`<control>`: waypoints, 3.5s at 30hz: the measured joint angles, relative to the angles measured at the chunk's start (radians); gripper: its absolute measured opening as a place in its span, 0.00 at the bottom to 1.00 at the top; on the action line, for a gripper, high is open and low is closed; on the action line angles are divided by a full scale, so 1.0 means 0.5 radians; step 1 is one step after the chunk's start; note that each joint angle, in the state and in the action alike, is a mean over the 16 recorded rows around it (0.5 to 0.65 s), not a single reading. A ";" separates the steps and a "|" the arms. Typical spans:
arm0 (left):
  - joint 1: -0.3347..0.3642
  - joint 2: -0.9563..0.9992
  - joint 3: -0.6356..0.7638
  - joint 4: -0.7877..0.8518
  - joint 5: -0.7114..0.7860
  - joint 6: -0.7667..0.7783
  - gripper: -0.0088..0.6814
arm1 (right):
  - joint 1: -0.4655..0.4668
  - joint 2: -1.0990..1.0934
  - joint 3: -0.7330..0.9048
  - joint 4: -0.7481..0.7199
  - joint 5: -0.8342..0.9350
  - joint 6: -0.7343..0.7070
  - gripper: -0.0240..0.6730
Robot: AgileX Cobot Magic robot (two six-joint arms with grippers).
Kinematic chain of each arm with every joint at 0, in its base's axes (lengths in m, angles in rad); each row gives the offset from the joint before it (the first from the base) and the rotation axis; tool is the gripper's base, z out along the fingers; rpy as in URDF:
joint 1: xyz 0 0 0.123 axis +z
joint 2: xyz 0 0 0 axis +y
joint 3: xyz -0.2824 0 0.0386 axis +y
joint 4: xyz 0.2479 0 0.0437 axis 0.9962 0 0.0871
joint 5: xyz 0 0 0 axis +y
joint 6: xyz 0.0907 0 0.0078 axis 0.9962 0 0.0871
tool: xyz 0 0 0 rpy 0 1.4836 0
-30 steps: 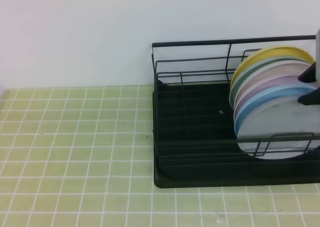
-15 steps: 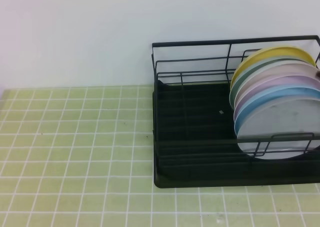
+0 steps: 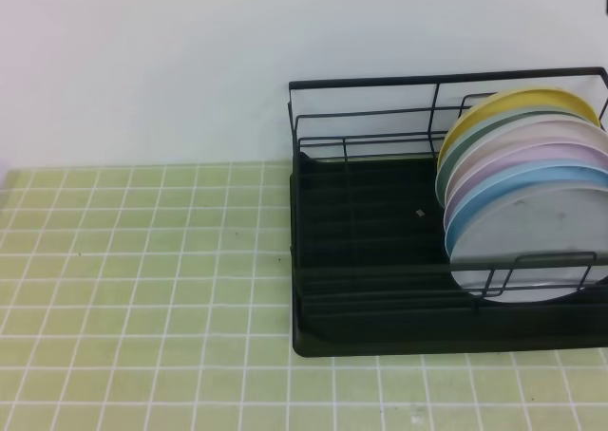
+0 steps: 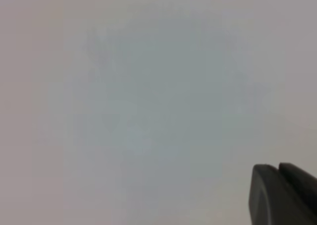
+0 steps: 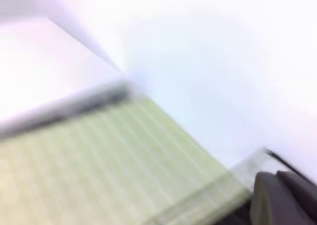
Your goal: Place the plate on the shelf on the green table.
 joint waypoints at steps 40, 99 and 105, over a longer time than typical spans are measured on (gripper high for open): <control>0.000 0.003 0.000 0.000 0.008 0.045 0.01 | 0.000 -0.917 0.416 -0.442 -0.413 0.343 0.03; 0.000 0.003 0.000 0.005 0.010 0.044 0.01 | -0.100 -2.443 2.643 -2.072 -1.325 2.561 0.03; 0.000 0.003 0.000 0.005 0.010 0.043 0.01 | -0.093 -2.443 2.648 -2.085 -1.327 2.561 0.03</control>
